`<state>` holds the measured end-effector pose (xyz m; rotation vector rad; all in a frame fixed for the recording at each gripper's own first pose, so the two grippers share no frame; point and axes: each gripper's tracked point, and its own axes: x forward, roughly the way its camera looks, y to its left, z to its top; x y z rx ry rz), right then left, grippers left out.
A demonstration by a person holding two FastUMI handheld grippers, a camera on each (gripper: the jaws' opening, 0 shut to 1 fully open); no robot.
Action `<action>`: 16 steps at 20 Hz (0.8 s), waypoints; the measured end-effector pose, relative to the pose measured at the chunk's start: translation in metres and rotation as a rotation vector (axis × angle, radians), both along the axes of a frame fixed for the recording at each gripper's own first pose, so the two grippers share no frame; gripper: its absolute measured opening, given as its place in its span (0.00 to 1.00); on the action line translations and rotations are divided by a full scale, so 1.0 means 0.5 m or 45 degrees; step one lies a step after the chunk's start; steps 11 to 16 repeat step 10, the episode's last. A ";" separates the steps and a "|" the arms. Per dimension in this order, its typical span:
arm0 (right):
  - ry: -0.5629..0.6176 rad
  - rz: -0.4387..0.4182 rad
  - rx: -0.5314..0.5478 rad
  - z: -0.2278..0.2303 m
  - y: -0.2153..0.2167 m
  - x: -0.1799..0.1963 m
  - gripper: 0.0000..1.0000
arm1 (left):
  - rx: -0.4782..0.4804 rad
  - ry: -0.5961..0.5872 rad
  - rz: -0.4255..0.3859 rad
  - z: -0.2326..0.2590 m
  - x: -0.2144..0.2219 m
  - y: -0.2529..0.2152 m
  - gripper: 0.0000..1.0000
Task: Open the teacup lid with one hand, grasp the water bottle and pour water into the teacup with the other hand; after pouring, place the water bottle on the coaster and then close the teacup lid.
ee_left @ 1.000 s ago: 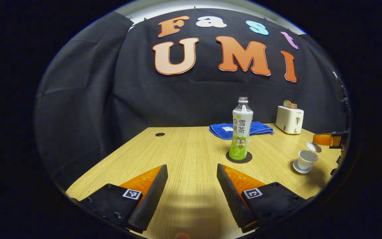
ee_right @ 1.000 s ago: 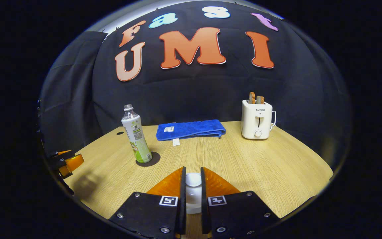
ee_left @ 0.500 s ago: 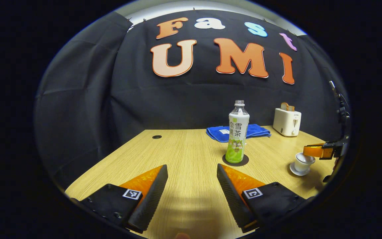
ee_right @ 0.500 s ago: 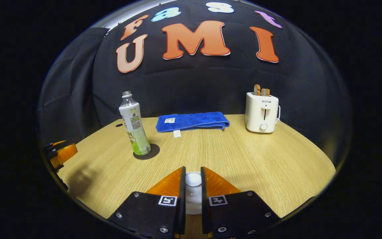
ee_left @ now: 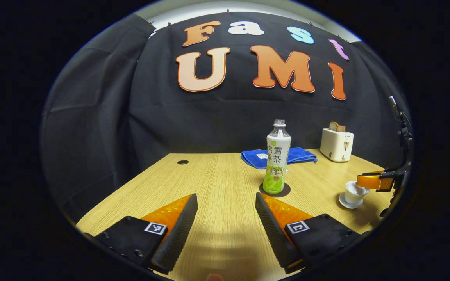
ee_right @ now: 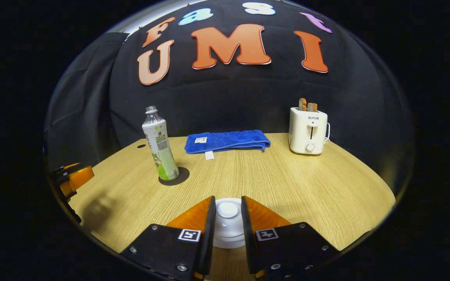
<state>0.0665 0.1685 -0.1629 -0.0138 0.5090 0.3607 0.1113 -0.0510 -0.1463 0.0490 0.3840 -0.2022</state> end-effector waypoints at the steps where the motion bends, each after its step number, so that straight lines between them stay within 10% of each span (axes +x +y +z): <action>1: -0.006 -0.008 0.000 0.009 -0.006 -0.002 0.42 | 0.002 -0.003 0.001 0.002 0.001 -0.001 0.93; 9: -0.169 -0.037 -0.026 0.136 -0.051 -0.031 0.86 | -0.007 -0.064 -0.006 0.057 0.005 -0.009 0.95; 16: -0.197 -0.036 -0.034 0.152 -0.056 -0.035 0.88 | -0.006 -0.077 -0.005 0.067 0.005 -0.009 0.95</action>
